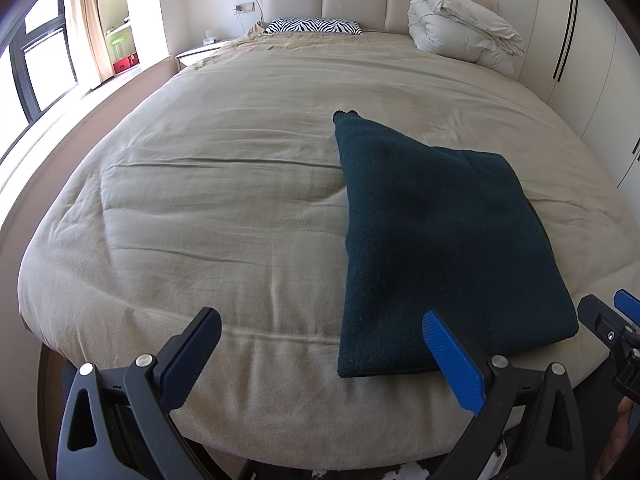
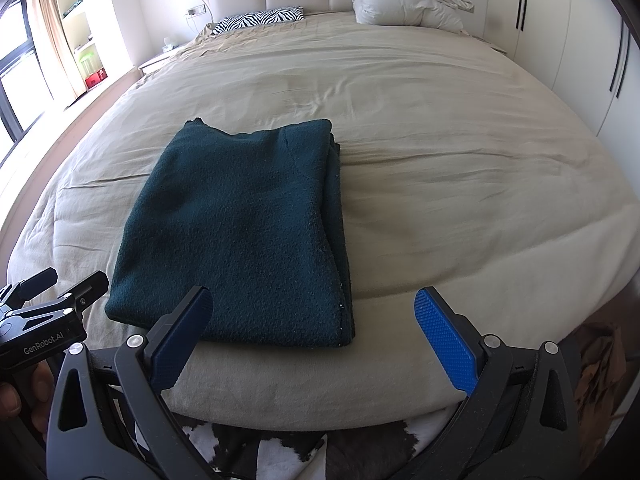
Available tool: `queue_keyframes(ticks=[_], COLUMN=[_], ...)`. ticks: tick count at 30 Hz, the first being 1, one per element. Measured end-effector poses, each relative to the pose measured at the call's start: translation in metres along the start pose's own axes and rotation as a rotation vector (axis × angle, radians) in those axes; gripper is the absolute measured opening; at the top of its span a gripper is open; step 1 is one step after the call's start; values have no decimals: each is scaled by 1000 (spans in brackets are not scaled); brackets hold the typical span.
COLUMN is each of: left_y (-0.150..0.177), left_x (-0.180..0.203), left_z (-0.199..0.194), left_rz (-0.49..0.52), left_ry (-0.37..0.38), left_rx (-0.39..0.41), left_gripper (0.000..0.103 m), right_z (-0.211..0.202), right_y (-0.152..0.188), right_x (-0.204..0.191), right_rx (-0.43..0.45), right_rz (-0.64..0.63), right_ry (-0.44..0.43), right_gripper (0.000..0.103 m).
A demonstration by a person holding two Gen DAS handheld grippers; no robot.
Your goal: Fold small clothes
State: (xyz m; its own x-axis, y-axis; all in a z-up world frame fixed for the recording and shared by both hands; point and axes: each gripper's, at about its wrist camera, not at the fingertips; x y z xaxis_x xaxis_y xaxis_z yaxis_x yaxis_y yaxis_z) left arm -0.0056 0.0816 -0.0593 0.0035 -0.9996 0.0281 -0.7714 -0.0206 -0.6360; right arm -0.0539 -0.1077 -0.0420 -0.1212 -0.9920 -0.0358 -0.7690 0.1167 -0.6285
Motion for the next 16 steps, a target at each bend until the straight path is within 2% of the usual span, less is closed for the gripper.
queue_keyframes(ticks=[16], left_y=[-2], left_x=[-5], left_z=[1], left_rz=[-2], left_ry=[6], left_rx=[0], left_gripper=[103], right_z=[0], right_y=[0], right_x=[0], right_rx=[-1], right_rz=[1], right_ry=[-2], right_gripper=[103])
Point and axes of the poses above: each gripper's, at about its wrist camera, not at the fingertips, and z roughly the way its jaws point, x to its right, y to its underside, and after that the axes turned 3 degrees about x, right-handed
